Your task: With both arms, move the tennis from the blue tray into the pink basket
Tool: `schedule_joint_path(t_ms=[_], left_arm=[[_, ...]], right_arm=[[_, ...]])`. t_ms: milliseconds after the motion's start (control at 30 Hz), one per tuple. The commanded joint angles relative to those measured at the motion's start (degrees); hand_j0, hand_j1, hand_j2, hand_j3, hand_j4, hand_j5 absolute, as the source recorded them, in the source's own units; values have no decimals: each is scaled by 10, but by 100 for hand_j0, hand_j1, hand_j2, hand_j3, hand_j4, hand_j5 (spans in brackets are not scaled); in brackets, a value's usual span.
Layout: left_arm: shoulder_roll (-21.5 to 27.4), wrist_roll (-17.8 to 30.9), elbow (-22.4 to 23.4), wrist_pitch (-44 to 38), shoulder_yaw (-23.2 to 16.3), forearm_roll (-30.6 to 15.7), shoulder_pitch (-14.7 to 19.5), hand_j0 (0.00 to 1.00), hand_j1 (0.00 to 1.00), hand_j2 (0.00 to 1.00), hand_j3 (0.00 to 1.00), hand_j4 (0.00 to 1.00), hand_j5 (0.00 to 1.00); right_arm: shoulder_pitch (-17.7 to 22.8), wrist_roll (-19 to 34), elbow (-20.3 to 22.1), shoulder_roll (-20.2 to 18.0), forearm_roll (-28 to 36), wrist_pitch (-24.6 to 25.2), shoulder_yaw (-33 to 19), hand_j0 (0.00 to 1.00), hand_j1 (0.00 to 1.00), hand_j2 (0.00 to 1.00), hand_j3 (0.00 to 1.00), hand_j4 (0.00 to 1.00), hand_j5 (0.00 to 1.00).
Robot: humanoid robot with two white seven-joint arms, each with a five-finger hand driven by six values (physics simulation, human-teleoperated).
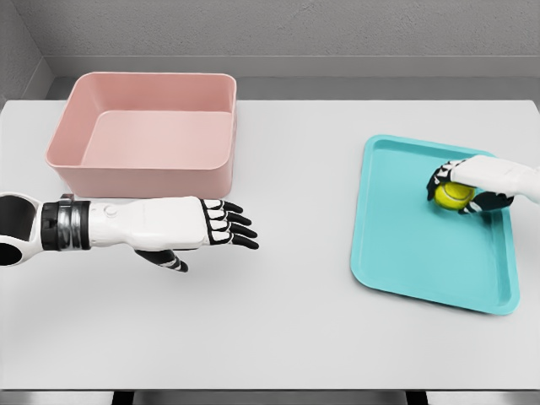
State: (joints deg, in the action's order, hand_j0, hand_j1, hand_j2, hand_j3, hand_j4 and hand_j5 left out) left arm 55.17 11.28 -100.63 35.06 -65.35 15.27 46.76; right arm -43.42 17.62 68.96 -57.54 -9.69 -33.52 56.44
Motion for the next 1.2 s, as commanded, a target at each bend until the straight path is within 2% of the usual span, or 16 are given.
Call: schedule_joint_path(t_ms=[0, 133, 367, 467, 700, 767, 933, 967, 1033, 1100, 1167], left_arm=[[0, 0, 0, -1, 0, -4, 0, 100, 100, 100, 100, 100, 100], [0, 0, 0, -1, 0, -4, 0, 100, 100, 100, 100, 100, 100], [1, 0, 0, -1, 0, -4, 0, 100, 100, 100, 100, 100, 100], [5, 0, 0, -1, 0, -3, 0, 100, 100, 100, 100, 100, 100], [32, 0, -2, -1, 2, -2, 0, 100, 100, 100, 100, 100, 100], [47, 0, -4, -1, 2, -1, 3, 100, 100, 100, 100, 100, 100], [55, 1, -4, -1, 2, 0, 16, 100, 100, 100, 100, 100, 100], [55, 8, -4, -1, 2, 0, 17, 100, 100, 100, 100, 100, 100], [55, 153, -5, -1, 2, -2, 20, 100, 100, 100, 100, 100, 100], [62, 159, -5, -1, 3, -2, 27, 100, 100, 100, 100, 100, 100], [63, 161, -5, -1, 3, -2, 28, 100, 100, 100, 100, 100, 100]], right_arm=[[0, 3, 2, 1, 5, -14, -11, 53, 53, 53, 53, 53, 53], [-8, 2, 20, 1, 5, -15, -12, 53, 53, 53, 53, 53, 53], [-9, 6, 125, -4, 5, -15, -23, 53, 53, 53, 53, 53, 53], [-13, 6, 144, -4, 5, -15, -24, 53, 53, 53, 53, 53, 53], [-16, 16, 217, 7, 5, -15, -23, 53, 53, 53, 53, 53, 53], [-17, 18, 231, 18, 4, -15, -22, 53, 53, 53, 53, 53, 53], [-16, 62, 232, 87, 4, -15, -18, 53, 53, 53, 53, 53, 53], [-16, 72, 232, 102, 4, -15, -17, 53, 53, 53, 53, 53, 53], [-16, 88, 229, 124, 2, -15, -13, 51, 51, 51, 51, 51, 51], [-17, 104, 220, 153, 0, -15, -5, 51, 51, 51, 51, 51, 51], [-18, 109, 217, 166, -2, -15, 0, 52, 52, 52, 52, 52, 52]])
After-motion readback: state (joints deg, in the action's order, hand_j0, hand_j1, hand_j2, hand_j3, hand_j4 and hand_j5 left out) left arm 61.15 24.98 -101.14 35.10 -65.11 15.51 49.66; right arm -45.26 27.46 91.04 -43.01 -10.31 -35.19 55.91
